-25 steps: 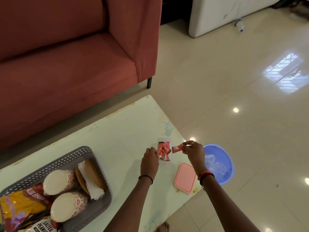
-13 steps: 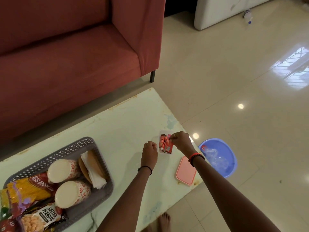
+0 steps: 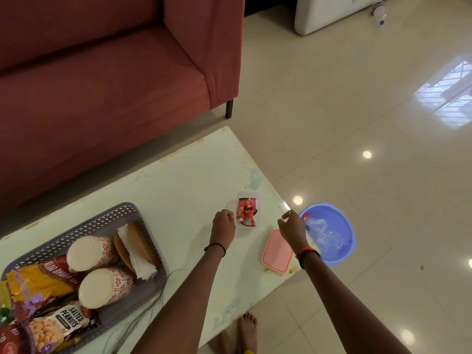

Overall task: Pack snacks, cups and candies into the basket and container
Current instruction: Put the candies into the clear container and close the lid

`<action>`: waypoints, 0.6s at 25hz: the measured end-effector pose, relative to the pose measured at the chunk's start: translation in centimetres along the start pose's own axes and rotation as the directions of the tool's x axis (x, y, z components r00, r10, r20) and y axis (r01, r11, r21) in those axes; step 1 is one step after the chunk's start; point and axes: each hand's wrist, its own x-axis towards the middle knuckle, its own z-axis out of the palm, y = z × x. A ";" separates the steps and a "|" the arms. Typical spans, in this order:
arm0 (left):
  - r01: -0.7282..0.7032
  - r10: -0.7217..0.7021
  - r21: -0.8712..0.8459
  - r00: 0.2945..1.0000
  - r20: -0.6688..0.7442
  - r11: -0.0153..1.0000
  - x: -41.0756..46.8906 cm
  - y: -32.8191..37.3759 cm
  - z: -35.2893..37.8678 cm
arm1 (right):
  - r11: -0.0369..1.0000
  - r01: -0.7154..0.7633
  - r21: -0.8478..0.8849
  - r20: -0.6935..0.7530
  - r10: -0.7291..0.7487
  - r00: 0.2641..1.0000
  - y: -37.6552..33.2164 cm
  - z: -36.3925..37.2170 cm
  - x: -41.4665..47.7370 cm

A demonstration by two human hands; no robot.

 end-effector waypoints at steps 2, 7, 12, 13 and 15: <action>0.009 -0.009 0.001 1.000 0.011 1.000 0.2 0.2 0.0 | 0.982 -0.155 -0.108 0.045 0.160 0.986 2.2 1.3 -1.3; 0.034 -0.034 -0.007 0.999 0.029 0.999 0.5 -0.2 0.5 | 0.955 -0.182 -0.233 0.010 0.190 0.982 3.1 3.7 -2.2; 0.034 -0.034 -0.041 0.999 -0.001 0.999 0.4 -0.3 1.0 | 0.927 -0.231 -0.295 -0.080 0.217 0.973 3.3 4.1 -2.3; 0.035 -0.036 -0.053 0.999 -0.010 0.998 0.3 -0.2 1.0 | 0.922 -0.231 -0.311 -0.090 0.214 0.973 3.3 4.1 -2.4; 0.040 -0.042 -0.078 0.999 -0.020 0.996 0.2 -0.1 1.0 | 0.933 -0.214 -0.290 -0.075 0.201 0.977 3.2 3.9 -2.4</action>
